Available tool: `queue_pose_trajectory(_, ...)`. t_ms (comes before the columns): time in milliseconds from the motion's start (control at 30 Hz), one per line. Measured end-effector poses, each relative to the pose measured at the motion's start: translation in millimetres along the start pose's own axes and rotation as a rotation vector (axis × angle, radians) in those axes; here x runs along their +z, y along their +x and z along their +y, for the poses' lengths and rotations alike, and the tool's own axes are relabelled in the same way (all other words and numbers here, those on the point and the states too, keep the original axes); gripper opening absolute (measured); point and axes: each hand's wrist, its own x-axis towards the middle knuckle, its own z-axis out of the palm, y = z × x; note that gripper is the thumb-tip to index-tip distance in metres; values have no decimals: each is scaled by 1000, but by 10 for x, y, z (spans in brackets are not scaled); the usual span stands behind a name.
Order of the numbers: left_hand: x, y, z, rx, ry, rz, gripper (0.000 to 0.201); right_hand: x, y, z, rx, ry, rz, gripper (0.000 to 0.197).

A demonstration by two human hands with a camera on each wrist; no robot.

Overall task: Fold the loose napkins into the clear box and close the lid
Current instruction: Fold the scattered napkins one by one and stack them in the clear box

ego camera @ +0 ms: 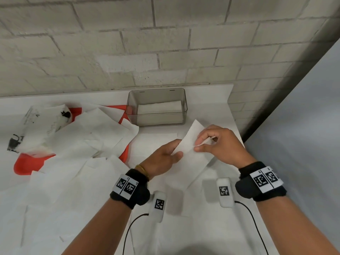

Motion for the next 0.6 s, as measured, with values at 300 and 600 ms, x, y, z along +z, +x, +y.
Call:
queue_pose_trajectory(300,88,-234,-77,-61,-194,-28,31,-11,14,-27,23,95,-215,16)
queue_pose_trajectory(600,190,-210,-46,-1,190,130,10,103,-54,-68,77,42,-108,21)
